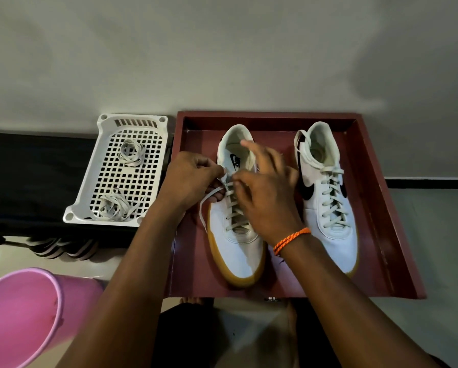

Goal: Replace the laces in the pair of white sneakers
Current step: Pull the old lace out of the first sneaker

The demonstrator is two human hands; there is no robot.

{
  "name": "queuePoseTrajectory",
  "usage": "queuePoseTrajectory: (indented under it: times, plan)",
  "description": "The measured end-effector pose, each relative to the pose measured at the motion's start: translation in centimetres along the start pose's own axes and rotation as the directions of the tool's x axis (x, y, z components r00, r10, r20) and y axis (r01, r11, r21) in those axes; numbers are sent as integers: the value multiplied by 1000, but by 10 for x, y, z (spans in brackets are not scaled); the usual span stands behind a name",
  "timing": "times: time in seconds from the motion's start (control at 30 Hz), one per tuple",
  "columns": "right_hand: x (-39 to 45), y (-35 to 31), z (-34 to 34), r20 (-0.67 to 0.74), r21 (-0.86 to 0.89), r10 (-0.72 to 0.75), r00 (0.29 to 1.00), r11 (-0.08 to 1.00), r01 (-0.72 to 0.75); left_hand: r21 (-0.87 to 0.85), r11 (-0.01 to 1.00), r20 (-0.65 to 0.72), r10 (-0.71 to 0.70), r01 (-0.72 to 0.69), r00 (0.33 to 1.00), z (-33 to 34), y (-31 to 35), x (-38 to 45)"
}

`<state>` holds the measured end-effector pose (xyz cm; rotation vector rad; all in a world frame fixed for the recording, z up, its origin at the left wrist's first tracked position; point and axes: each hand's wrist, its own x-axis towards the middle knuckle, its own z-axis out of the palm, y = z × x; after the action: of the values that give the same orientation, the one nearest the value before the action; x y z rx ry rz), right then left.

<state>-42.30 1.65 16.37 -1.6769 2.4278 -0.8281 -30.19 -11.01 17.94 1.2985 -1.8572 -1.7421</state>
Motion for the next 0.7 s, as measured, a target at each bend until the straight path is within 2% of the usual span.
queuePoseTrajectory:
  times: [0.1,0.3,0.43,0.57,0.7]
  plan:
    - [-1,-4,5,0,-30,-3,1000,1000,3,4,1000,-12,6,-6,1000,1,0,1]
    - [10,12,-14,-238,186,135,962,978,-91,-5,1000,-9,5,-5,1000,1,-1,1]
    - [7,8,-13,-165,166,71,984,985,-43,-13,1000,-15,5,-5,1000,2,-2,2]
    - [1,-1,0,-15,11,-3,1000,1000,3,2,1000,-10,16,-16,1000,1,-2,1]
    - [-1,-2,5,-34,39,17,999,999,-16,37,999,-31,35,-34,999,2,0,0]
